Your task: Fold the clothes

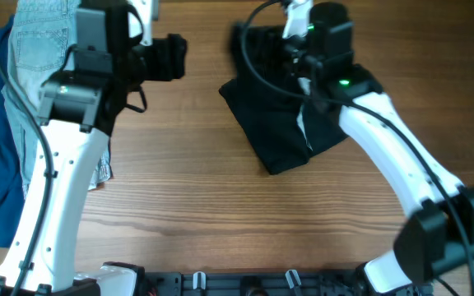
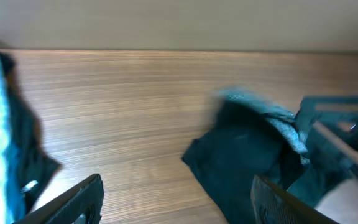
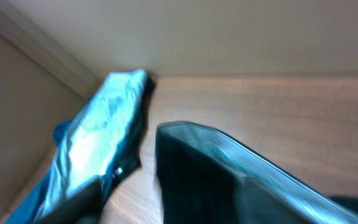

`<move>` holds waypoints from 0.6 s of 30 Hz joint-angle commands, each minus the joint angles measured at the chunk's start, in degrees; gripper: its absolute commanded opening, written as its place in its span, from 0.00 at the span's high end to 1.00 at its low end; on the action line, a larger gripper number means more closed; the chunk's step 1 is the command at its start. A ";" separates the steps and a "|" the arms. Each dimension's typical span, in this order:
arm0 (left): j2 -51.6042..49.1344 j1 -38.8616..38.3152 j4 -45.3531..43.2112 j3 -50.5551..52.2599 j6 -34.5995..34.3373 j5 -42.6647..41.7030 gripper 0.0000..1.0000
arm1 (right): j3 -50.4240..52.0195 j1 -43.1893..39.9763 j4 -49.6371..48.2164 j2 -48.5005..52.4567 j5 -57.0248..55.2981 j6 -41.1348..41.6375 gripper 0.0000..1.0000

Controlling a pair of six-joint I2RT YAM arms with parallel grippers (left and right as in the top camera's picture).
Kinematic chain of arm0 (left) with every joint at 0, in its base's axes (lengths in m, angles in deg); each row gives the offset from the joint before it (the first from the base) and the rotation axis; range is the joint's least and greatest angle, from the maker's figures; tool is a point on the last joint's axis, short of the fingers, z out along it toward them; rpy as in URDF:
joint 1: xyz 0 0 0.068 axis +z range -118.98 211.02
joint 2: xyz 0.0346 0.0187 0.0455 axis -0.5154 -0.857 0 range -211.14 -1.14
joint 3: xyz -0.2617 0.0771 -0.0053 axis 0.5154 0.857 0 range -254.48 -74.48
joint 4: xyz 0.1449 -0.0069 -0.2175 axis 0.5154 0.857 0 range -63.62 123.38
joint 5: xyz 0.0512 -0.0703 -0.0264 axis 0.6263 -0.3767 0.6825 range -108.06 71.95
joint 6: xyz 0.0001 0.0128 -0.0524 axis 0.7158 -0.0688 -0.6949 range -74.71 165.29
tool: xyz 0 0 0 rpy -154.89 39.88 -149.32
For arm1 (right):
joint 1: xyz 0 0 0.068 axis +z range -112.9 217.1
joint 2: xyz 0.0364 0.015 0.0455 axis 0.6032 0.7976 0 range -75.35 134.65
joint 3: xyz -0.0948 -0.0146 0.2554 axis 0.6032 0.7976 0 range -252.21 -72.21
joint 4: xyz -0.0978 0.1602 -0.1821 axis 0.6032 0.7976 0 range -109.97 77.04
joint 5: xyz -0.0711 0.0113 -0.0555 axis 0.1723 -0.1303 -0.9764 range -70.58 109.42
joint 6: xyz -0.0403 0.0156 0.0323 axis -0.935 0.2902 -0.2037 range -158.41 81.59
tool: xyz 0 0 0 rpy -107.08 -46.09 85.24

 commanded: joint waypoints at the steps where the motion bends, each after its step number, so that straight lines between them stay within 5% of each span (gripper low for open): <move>1: -0.24 3.23 0.02 -0.26 -0.37 1.03 0.23 | -1.09 -0.81 -0.72 0.09 -0.66 1.99 0.00; 11: -14.40 0.07 -1.77 -0.26 -0.39 -6.80 0.22 | -6.32 -15.52 40.26 -10.38 -4.04 -6.60 0.00; 18: -30.25 0.76 -4.44 -0.26 -1.79 -6.69 0.24 | -4.92 -15.87 49.53 -10.25 -11.13 -10.75 0.00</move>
